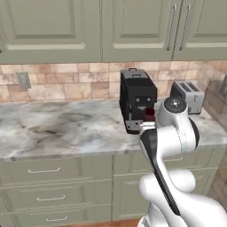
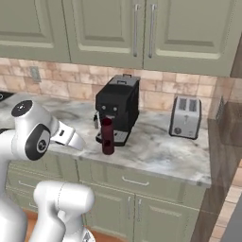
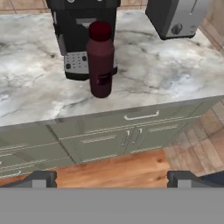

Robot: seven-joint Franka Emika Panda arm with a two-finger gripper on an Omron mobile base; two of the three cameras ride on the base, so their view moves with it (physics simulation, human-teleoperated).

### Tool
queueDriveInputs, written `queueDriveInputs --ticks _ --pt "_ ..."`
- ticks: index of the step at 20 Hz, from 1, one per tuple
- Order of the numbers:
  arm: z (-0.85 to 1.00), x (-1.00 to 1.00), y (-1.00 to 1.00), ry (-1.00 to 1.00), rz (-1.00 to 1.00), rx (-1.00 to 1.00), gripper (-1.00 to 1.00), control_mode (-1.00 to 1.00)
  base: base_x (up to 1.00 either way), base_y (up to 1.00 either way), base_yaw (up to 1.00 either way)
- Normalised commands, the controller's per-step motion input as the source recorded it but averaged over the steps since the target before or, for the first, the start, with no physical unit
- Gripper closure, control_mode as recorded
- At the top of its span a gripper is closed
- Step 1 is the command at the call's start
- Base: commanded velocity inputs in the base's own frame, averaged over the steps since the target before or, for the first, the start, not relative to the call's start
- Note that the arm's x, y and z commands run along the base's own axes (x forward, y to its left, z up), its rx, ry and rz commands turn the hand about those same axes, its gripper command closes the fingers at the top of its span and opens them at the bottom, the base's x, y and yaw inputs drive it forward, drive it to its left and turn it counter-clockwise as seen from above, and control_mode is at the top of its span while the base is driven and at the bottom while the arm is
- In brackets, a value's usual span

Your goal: There is a wine glass and glass cup on the dining counter. Place the wine bottle next to the wine glass and the juice bottle next to the glass cup.

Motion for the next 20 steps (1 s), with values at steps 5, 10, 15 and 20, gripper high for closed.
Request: queueDriveInputs --ticks 5,10,15,20 --pt "0.0 0.0 0.0 0.0 0.0 0.0 -1.0 1.0 0.26 -0.23 0.09" --pt "0.0 0.0 0.0 0.0 0.0 0.0 -1.0 1.0 0.18 -0.18 0.07" --pt "0.0 0.0 0.0 0.0 0.0 0.0 -1.0 1.0 0.11 -0.14 0.0" --pt "0.0 0.0 0.0 0.0 0.0 0.0 -1.0 1.0 0.35 -0.07 0.0"
